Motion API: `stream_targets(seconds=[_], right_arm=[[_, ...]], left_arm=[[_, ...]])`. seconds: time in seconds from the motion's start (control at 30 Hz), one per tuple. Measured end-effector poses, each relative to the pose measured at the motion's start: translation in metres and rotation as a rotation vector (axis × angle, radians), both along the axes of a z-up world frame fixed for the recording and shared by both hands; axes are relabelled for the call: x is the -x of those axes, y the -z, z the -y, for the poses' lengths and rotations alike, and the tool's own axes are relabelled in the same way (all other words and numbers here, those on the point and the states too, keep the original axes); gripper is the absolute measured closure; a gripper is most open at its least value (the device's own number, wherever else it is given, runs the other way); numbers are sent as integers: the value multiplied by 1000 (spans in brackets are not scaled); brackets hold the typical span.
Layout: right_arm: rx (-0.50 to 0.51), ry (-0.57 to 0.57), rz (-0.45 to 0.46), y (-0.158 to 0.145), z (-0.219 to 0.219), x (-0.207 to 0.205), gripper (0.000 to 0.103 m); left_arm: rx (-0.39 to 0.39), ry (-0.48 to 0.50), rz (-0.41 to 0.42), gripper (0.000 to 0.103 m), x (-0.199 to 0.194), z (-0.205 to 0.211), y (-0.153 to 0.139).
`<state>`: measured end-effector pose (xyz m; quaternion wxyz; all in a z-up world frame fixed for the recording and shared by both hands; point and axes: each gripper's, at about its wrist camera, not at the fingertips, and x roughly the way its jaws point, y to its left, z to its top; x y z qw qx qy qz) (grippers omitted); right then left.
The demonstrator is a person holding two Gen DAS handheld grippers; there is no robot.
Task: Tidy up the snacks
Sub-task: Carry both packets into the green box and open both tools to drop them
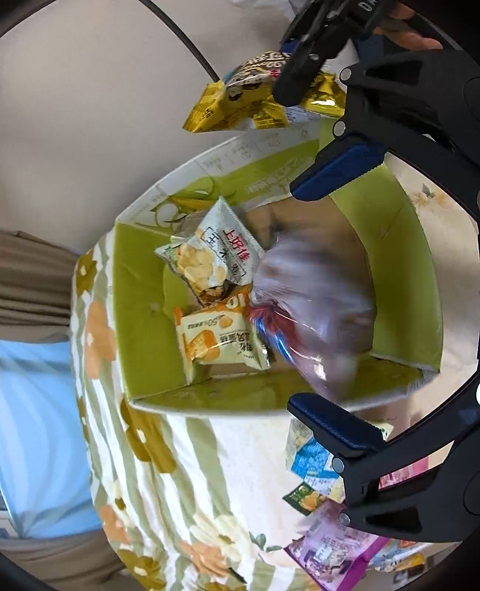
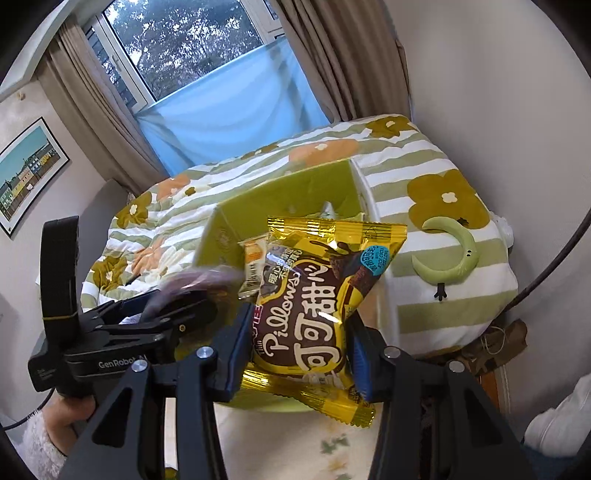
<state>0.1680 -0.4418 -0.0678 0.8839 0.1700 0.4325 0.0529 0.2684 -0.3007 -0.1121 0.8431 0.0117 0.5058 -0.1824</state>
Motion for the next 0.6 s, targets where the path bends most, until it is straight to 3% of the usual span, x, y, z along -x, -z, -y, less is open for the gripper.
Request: stream_targets(seconds=[0.27,0.6], right_arm=[[-32,-21,-47,18,17,-15,60],[-18,-122,-93,20,-3,-48,59]], left_arm=[[-5,-28,-37,1,14,-9,9],[-8,-40,-23,1,18,-26,-1]])
